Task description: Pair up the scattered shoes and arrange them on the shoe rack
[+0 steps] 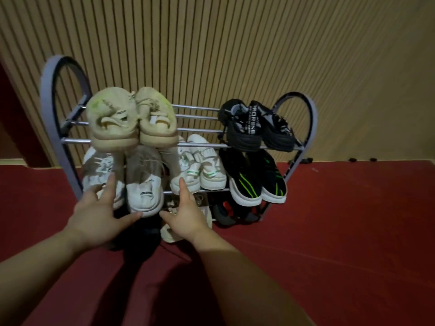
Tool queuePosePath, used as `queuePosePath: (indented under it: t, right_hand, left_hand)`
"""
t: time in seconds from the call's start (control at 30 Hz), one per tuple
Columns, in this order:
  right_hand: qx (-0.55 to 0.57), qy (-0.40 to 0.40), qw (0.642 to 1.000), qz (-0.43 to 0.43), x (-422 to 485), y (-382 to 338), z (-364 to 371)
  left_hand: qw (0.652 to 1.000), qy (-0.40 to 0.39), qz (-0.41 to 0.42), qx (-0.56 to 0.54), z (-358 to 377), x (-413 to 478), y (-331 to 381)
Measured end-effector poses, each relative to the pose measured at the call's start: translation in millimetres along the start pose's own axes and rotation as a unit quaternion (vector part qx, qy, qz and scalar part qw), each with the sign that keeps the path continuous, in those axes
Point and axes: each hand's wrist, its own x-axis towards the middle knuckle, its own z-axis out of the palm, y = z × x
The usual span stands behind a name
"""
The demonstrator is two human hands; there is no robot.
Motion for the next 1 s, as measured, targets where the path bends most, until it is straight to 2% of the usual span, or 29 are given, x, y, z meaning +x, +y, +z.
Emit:
queuePosePath:
  t: [0.07,0.23,0.43,0.53,0.77,1.0]
  right_hand:
    - [0.009,0.013,1.0,0.006,-5.0,4.0,-9.3]
    - [0.021,0.038,0.999,0.024,-14.6,14.1,-40.2]
    - [-0.022,-0.021,0.998,0.055,-4.9,19.1,-101.6]
    - [-0.037,-0.04,0.995,0.077,5.3,26.3,-127.3]
    - [-0.056,-0.051,0.993,0.093,30.0,42.0,-172.7]
    - [-0.069,-0.081,0.99,0.088,37.0,47.1,-189.8]
  left_hand:
    - [0.999,0.013,0.046,0.01,-1.3,-1.3,15.5]
    - [0.994,-0.024,0.104,0.037,7.1,1.1,60.1]
    - [0.983,-0.123,0.13,0.048,19.5,12.6,132.0]
    - [0.977,-0.145,0.14,0.063,30.0,20.1,163.9]
    - [0.981,-0.157,0.093,0.07,33.4,43.8,199.8]
    - [0.981,-0.178,0.038,0.066,28.5,47.1,193.3]
